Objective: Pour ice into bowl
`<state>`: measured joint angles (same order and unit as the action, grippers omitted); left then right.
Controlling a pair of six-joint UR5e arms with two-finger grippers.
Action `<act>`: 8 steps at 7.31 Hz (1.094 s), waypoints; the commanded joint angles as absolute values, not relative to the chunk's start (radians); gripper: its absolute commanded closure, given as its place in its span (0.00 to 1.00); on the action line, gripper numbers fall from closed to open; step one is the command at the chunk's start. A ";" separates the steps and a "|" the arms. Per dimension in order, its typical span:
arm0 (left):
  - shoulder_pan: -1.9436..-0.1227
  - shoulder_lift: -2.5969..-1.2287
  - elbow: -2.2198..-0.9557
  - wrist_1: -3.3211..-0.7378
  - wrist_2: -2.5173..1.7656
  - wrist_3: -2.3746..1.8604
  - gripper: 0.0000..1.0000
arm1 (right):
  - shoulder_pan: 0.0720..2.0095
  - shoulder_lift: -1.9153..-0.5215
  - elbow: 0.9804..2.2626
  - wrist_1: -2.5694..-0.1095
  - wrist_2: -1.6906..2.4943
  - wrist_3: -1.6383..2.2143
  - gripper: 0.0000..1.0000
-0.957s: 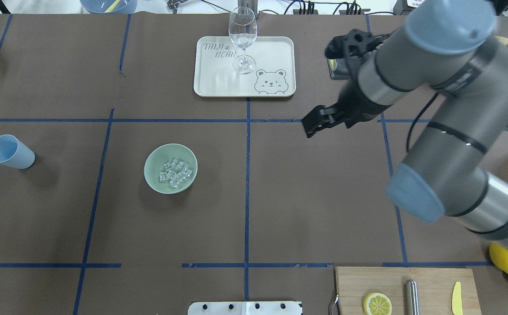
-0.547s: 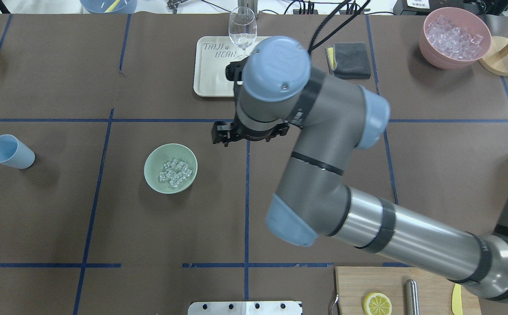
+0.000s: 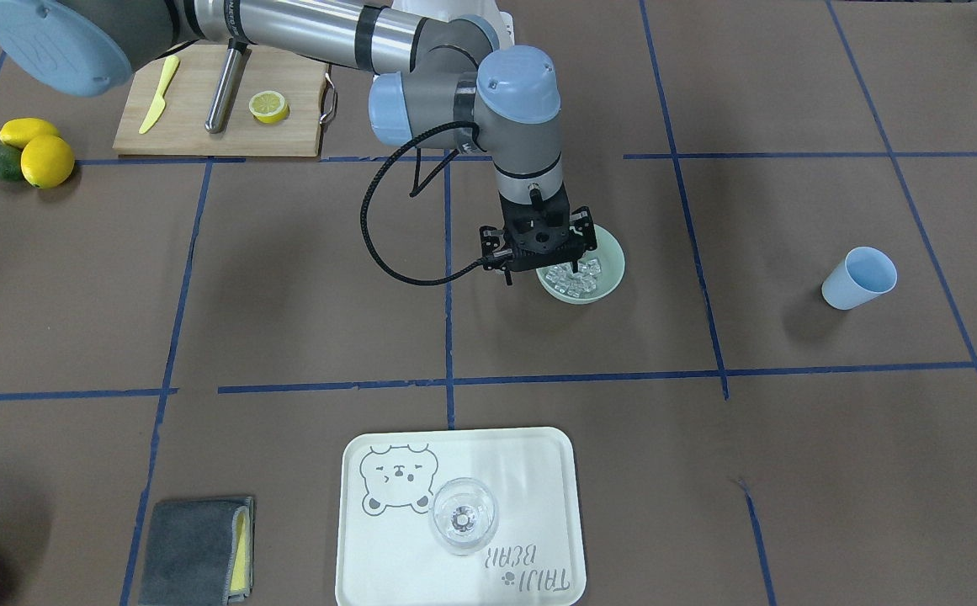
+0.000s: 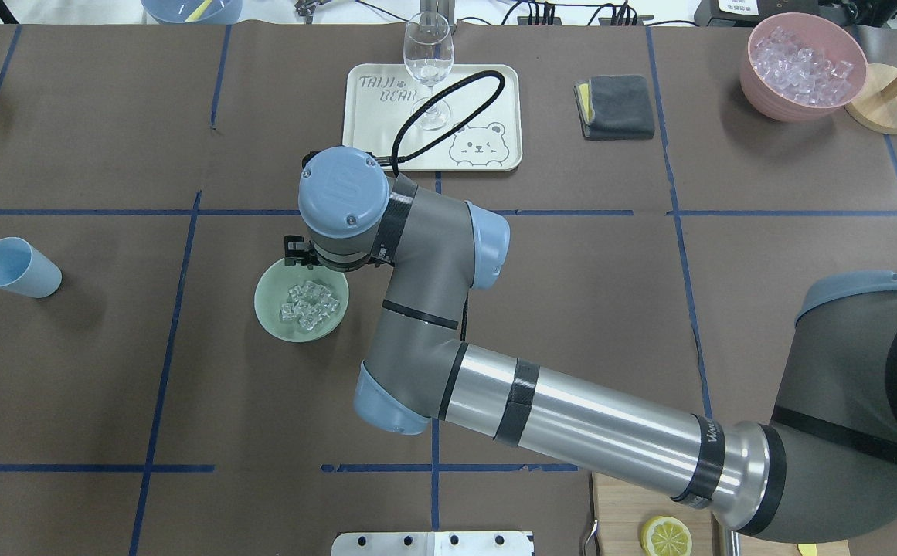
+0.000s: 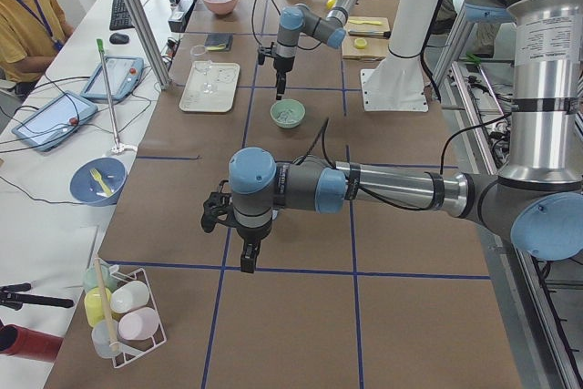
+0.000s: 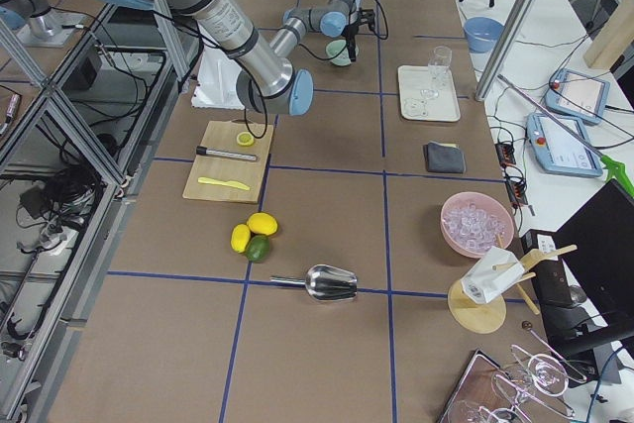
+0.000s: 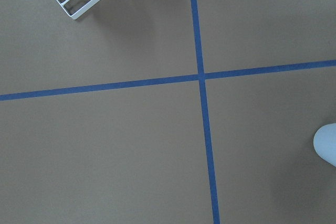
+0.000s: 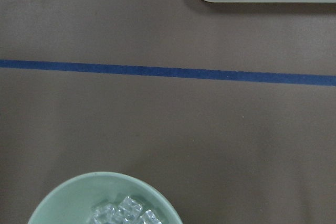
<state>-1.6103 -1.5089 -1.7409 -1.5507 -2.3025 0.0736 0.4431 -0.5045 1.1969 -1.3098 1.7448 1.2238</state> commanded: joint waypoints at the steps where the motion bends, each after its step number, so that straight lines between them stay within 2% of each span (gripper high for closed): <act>1: -1.609 -1.509 -1.738 -1.552 -2.303 0.075 0.00 | 0.416 -0.512 1.169 -1.295 1.740 1.230 0.11; 4: -1.609 -1.509 -1.735 -1.552 -2.303 0.075 0.00 | 0.416 -0.511 1.164 -1.293 1.770 1.229 1.00; 8: -1.609 -1.508 -1.733 -1.552 -2.303 0.074 0.00 | 0.420 -0.509 1.189 -1.292 1.775 1.216 1.00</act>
